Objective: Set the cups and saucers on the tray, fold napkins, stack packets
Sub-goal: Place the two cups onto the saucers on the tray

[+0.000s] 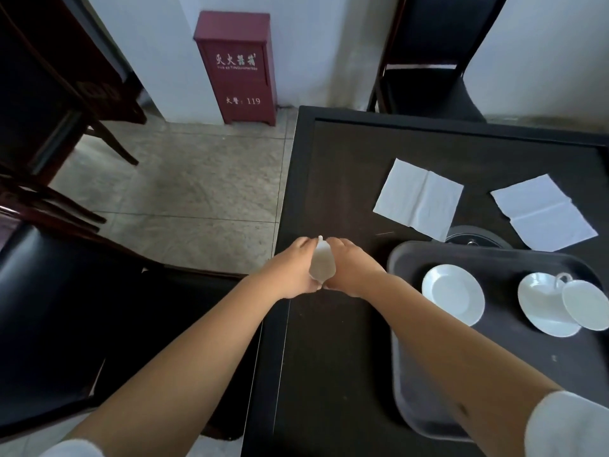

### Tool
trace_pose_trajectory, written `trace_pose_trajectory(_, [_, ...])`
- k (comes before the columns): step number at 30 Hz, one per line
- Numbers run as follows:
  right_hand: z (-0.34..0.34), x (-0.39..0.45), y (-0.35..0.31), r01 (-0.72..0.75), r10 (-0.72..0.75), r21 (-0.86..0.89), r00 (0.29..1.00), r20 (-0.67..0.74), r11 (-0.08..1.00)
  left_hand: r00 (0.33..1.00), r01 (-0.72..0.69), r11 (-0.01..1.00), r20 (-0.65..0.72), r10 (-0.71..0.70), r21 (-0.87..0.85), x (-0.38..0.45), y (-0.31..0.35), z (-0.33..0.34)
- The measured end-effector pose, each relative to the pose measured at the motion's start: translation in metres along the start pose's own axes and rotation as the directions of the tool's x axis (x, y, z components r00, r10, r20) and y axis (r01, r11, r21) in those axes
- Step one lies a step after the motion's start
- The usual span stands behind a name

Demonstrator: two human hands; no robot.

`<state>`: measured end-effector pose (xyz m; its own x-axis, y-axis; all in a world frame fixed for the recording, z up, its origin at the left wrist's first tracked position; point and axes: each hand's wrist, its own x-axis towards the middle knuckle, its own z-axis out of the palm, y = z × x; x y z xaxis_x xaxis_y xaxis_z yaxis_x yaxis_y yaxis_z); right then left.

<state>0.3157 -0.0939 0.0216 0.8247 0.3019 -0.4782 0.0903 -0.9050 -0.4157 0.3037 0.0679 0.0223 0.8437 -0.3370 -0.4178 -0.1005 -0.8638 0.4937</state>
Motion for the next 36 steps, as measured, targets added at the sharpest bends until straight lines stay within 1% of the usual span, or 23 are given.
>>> trace_pose_trajectory(2, [0.002,0.001,0.003,-0.011,0.011,0.048,1.000,-0.002,0.999,1.000,-0.003,1.000,0.002,0.003,-0.011,0.002,-0.003,0.002])
trace_pose_trajectory(6, [0.006,0.001,0.007,0.017,-0.019,0.108,1.000,0.018,0.994,1.000,0.017,0.998,-0.013,-0.018,-0.069,0.005,0.000,0.006])
trace_pose_trajectory(10, [0.011,0.000,0.010,0.046,-0.044,0.171,0.999,-0.015,0.984,0.998,0.045,0.990,-0.033,-0.050,-0.132,0.003,0.004,0.009])
trace_pose_trajectory(13, [0.013,-0.004,0.013,0.060,-0.050,0.223,0.997,-0.052,0.973,0.998,0.048,0.989,-0.041,-0.054,-0.142,-0.002,0.006,0.011])
trace_pose_trajectory(15, [0.015,-0.010,0.015,0.072,-0.053,0.260,0.995,-0.080,0.963,0.996,0.052,0.986,-0.059,-0.062,-0.159,-0.006,0.009,0.014])
trace_pose_trajectory(19, [0.017,-0.032,0.021,0.083,-0.069,0.314,0.996,-0.056,0.946,0.995,0.056,0.982,-0.067,-0.070,-0.181,-0.023,0.017,0.020])
trace_pose_trajectory(21, [0.017,-0.047,0.024,0.104,-0.086,0.336,0.994,-0.067,0.936,0.996,0.044,0.980,-0.069,-0.058,-0.193,-0.035,0.022,0.025])
trace_pose_trajectory(28, [0.015,-0.114,0.038,0.171,-0.140,0.361,0.984,-0.111,0.917,0.996,0.007,0.978,-0.083,-0.024,-0.207,-0.076,0.050,0.048])
trace_pose_trajectory(36, [0.010,-0.188,0.070,0.159,-0.116,0.328,0.982,-0.146,0.931,0.999,-0.027,0.977,-0.050,0.017,-0.212,-0.106,0.111,0.082])
